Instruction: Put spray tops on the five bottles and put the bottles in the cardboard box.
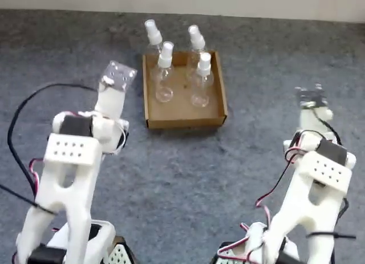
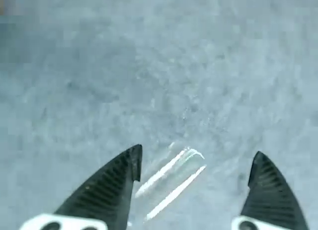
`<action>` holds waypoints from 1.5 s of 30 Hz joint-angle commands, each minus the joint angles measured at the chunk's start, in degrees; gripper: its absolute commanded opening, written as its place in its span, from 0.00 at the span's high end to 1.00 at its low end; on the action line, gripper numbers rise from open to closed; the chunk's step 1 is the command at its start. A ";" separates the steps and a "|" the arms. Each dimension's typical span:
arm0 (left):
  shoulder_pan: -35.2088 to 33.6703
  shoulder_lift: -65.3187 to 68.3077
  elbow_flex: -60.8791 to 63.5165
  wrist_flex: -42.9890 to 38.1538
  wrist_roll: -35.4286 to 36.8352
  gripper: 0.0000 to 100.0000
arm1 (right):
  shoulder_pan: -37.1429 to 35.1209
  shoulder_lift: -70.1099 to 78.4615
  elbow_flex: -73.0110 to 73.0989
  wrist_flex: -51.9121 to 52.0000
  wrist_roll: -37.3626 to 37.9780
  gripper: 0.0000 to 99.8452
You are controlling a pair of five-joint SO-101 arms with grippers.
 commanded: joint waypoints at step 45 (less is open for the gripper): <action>1.10 -7.25 13.05 -8.09 0.53 1.00 | 17.98 -4.53 27.12 -8.66 86.15 0.87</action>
